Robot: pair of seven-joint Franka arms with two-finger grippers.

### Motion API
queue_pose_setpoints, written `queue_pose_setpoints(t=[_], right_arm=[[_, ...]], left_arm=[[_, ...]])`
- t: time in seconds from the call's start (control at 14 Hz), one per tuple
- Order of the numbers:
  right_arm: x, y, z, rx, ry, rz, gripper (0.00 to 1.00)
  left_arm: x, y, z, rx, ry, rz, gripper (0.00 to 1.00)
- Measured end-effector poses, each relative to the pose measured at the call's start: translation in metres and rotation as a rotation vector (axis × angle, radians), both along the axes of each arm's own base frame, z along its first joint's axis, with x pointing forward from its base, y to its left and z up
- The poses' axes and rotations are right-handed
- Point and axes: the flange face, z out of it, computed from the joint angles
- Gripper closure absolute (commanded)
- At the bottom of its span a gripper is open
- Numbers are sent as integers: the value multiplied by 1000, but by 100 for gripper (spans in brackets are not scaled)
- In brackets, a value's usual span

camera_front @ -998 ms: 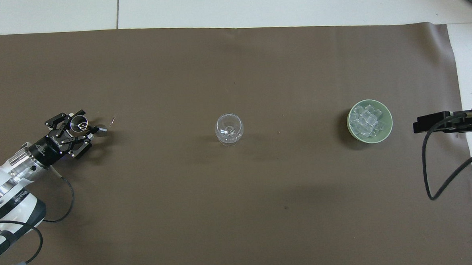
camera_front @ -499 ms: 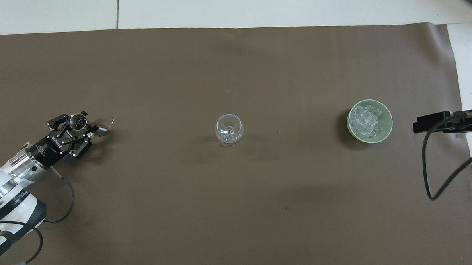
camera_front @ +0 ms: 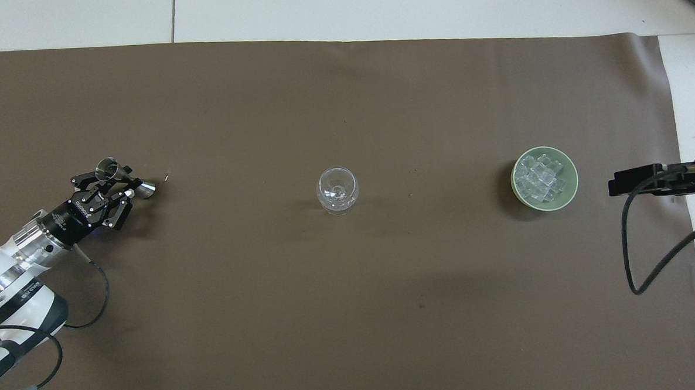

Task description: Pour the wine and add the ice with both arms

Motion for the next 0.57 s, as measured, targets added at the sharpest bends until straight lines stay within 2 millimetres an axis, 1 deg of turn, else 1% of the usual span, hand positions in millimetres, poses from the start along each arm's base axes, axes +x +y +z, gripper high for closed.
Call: queue_pose_setpoints(t=[0.07, 0.21, 0.43, 0.57], right_arm=[[0, 0, 0, 0, 0, 0, 0], [0, 0, 0, 0, 0, 0, 0], [0, 0, 0, 0, 0, 0, 0], [0, 0, 0, 0, 0, 0, 0]], left_arm=[[-1, 0, 0, -3, 0, -1, 81], [-3, -1, 1, -4, -2, -1, 100], [-2, -2, 8, 0, -14, -3, 100], [0, -2, 17, 4, -30, -4, 100]])
